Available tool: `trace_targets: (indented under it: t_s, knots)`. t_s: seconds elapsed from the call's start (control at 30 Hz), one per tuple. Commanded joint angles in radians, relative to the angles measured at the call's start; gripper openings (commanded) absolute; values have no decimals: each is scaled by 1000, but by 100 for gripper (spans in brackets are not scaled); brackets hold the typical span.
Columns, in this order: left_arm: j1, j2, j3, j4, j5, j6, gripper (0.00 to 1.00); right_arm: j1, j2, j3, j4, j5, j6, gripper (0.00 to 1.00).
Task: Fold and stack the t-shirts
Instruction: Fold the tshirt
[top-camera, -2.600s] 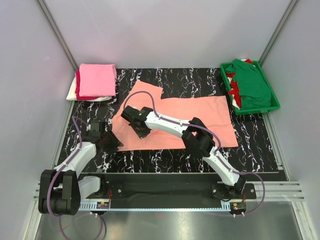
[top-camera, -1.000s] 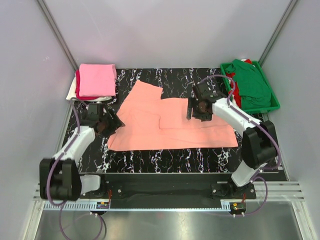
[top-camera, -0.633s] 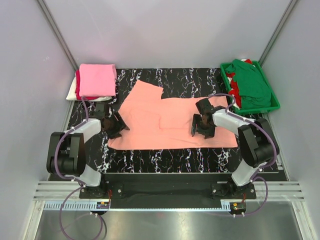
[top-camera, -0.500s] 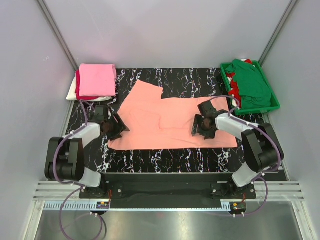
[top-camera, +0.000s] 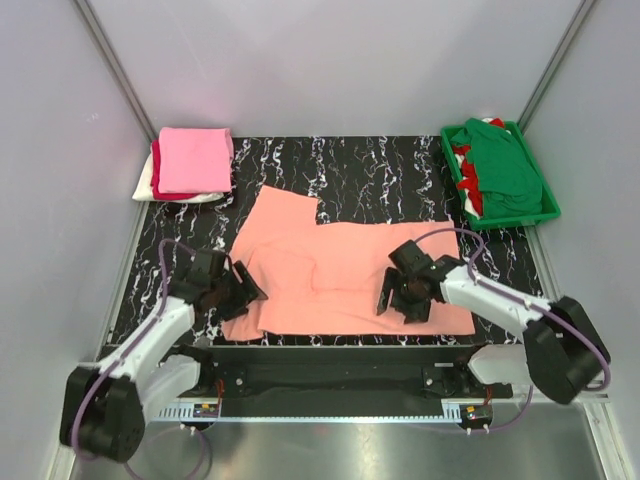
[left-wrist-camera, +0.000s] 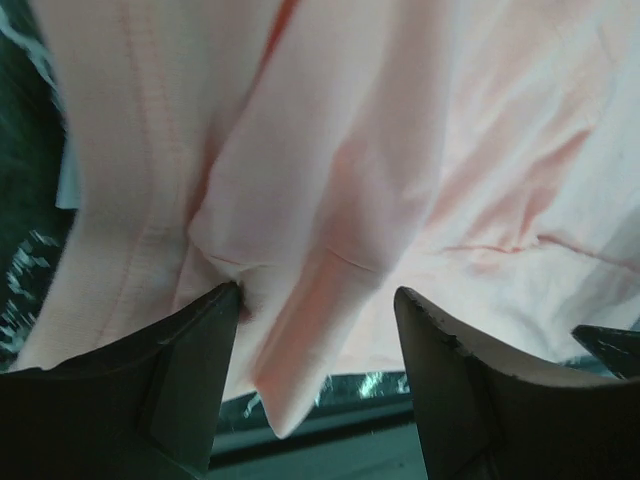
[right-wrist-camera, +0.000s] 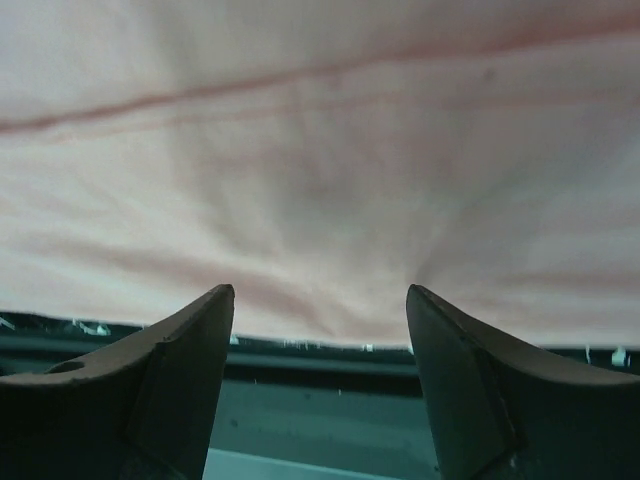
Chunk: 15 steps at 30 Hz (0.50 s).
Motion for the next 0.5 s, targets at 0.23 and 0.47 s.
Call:
trace_targets:
  t_s: [0.23, 0.47]
  knots:
    - [-28, -54, 410, -290, -237, 137, 82, 32, -115, 285, -352, 299, -4, 93]
    - [70, 628, 1010, -108, -57, 475, 79, -49, 8, 442, -294, 232, -131, 96]
